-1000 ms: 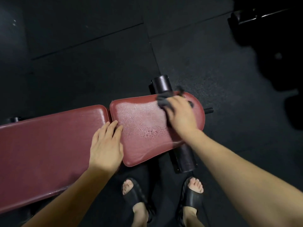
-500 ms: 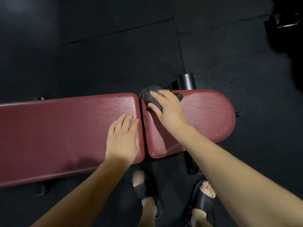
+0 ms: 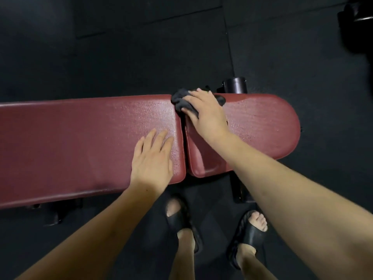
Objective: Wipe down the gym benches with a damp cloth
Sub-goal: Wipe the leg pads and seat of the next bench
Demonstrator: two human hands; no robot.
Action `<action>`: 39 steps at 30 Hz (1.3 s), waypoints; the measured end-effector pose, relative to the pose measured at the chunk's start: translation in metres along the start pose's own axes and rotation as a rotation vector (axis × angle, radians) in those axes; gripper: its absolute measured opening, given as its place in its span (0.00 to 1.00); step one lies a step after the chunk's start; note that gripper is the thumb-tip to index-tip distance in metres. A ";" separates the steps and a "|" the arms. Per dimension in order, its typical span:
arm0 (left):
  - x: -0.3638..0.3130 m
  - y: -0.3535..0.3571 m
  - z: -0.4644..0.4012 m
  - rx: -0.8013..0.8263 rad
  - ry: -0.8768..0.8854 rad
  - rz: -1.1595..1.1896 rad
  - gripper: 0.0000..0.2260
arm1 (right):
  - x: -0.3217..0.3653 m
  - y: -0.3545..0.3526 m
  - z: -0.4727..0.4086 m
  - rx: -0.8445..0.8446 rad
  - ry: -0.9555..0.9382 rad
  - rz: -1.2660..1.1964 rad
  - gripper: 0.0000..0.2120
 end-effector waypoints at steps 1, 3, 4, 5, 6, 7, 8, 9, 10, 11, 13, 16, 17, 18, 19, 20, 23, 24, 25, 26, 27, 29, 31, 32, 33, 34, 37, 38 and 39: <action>0.001 0.001 0.000 -0.009 -0.005 0.008 0.27 | 0.003 0.000 0.010 0.002 -0.019 -0.012 0.14; 0.000 0.000 0.002 -0.032 -0.009 0.027 0.26 | 0.013 -0.004 0.052 0.033 -0.066 -0.057 0.14; 0.000 -0.001 0.004 -0.039 -0.010 0.038 0.26 | 0.016 -0.004 0.079 0.047 -0.086 -0.079 0.13; -0.001 -0.002 0.006 -0.038 -0.008 0.048 0.26 | 0.018 -0.003 0.105 0.065 -0.109 -0.084 0.12; -0.003 -0.001 0.009 -0.037 -0.004 0.055 0.26 | 0.018 -0.002 0.126 0.080 -0.129 -0.085 0.12; -0.004 0.001 0.012 -0.038 -0.002 0.058 0.26 | 0.016 0.000 0.140 0.095 -0.146 -0.092 0.12; -0.006 0.002 0.015 -0.037 -0.002 0.060 0.26 | 0.012 0.000 0.150 0.114 -0.165 -0.091 0.13; -0.008 0.003 0.017 -0.027 0.002 0.060 0.26 | 0.006 -0.002 0.155 0.137 -0.185 -0.082 0.14; -0.012 0.004 0.019 -0.016 0.007 0.059 0.26 | -0.005 -0.008 0.157 0.151 -0.202 -0.064 0.15; -0.016 0.005 0.020 -0.013 0.013 0.059 0.26 | -0.019 -0.015 0.158 0.149 -0.196 -0.047 0.15; -0.026 0.006 0.019 -0.025 0.036 0.074 0.26 | -0.055 -0.035 0.161 0.067 -0.067 -0.023 0.16; -0.046 0.005 0.014 -0.026 0.065 0.081 0.26 | -0.092 -0.059 0.172 -0.135 0.278 -0.004 0.17; -0.052 0.005 0.012 -0.029 0.074 0.086 0.26 | -0.088 -0.058 0.172 -0.217 0.388 0.002 0.17; -0.057 0.005 0.010 -0.032 0.079 0.095 0.26 | -0.075 -0.052 0.170 -0.294 0.479 0.009 0.17; -0.060 0.004 0.009 -0.039 0.081 0.105 0.25 | -0.054 -0.042 0.167 -0.341 0.521 0.002 0.16; -0.062 0.003 0.008 -0.051 0.080 0.114 0.25 | -0.029 -0.029 0.165 -0.335 0.498 -0.024 0.15; -0.061 0.000 0.007 -0.076 0.058 0.140 0.23 | 0.016 -0.005 0.165 -0.192 0.227 -0.116 0.15; -0.061 0.000 0.007 -0.077 0.056 0.139 0.22 | 0.009 -0.007 0.168 -0.148 0.136 -0.118 0.15; -0.061 0.000 0.008 -0.077 0.065 0.132 0.22 | -0.006 -0.012 0.171 -0.101 0.055 -0.098 0.15; -0.063 0.001 0.008 -0.076 0.080 0.119 0.23 | -0.025 -0.019 0.174 -0.057 -0.016 -0.073 0.15; -0.066 0.002 0.008 -0.073 0.095 0.103 0.23 | -0.048 -0.028 0.175 -0.026 -0.049 -0.049 0.17; -0.075 0.005 0.006 -0.061 0.123 0.087 0.24 | -0.098 -0.053 0.180 -0.066 0.066 -0.012 0.20; -0.083 0.010 0.004 -0.062 0.130 0.097 0.23 | -0.130 -0.075 0.188 -0.215 0.310 -0.006 0.17; -0.085 0.012 0.003 -0.061 0.129 0.103 0.24 | -0.133 -0.076 0.191 -0.296 0.454 -0.020 0.17; -0.087 0.014 0.002 -0.059 0.125 0.112 0.24 | -0.127 -0.072 0.192 -0.377 0.580 -0.033 0.17; -0.087 0.015 0.003 -0.061 0.120 0.124 0.24 | -0.113 -0.065 0.191 -0.442 0.659 -0.046 0.17; -0.082 0.016 0.005 -0.092 0.106 0.187 0.24 | -0.039 -0.029 0.184 -0.390 0.509 -0.098 0.16; -0.080 0.015 0.005 -0.098 0.107 0.197 0.24 | -0.018 -0.020 0.185 -0.305 0.397 -0.130 0.16; -0.078 0.015 0.006 -0.098 0.102 0.197 0.24 | -0.008 -0.014 0.189 -0.232 0.292 -0.150 0.15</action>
Point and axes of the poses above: each hand's wrist, its own z-axis away from the middle knuckle, its own y-axis out of the palm, x = y × z, the point moved 5 cm from there along -z, towards the middle knuckle, and after that the axes turned 3 degrees about y, right-handed, at the moved point
